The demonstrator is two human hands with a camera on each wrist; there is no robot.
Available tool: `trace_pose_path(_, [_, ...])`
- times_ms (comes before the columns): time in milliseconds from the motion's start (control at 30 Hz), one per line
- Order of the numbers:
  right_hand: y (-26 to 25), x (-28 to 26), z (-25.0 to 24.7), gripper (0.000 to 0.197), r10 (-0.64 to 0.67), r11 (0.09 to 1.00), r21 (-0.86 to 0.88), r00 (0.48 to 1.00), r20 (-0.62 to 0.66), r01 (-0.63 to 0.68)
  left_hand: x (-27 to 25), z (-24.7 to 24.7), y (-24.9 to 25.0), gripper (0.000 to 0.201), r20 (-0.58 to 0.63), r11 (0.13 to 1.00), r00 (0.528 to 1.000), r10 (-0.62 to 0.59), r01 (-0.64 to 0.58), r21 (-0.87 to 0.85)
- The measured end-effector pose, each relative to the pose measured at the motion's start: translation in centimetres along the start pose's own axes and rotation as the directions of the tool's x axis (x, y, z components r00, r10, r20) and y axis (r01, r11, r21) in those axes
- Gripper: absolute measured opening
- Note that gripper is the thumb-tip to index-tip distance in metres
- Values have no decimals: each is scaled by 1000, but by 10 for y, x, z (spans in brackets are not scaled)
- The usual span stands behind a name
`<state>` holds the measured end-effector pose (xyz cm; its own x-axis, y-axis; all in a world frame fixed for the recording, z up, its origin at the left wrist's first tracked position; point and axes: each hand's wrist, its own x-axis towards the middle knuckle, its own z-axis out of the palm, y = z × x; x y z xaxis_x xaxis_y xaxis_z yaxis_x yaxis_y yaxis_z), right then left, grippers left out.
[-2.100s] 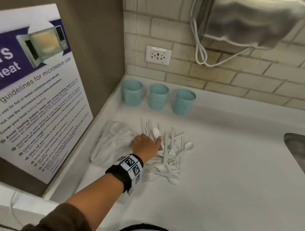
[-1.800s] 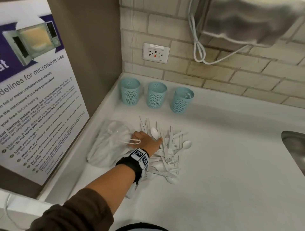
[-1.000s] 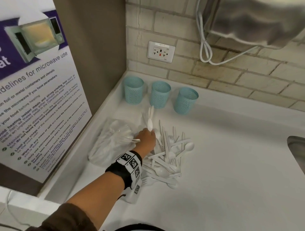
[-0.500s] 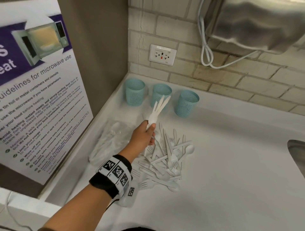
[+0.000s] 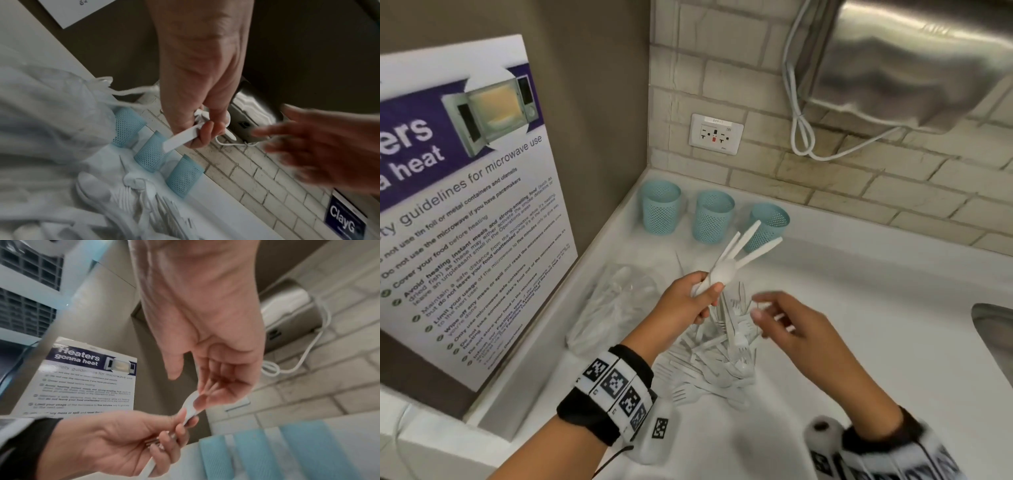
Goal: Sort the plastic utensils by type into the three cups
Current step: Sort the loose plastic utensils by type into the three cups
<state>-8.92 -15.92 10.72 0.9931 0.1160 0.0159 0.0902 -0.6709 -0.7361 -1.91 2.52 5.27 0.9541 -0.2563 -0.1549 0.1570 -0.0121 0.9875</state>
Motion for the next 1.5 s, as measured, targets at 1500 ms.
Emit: trace_pose_path(1500, [23, 82, 43, 15, -201, 728, -675, 979, -44, 119, 3, -22, -1, 21, -182, 979, 983, -39, 1, -202])
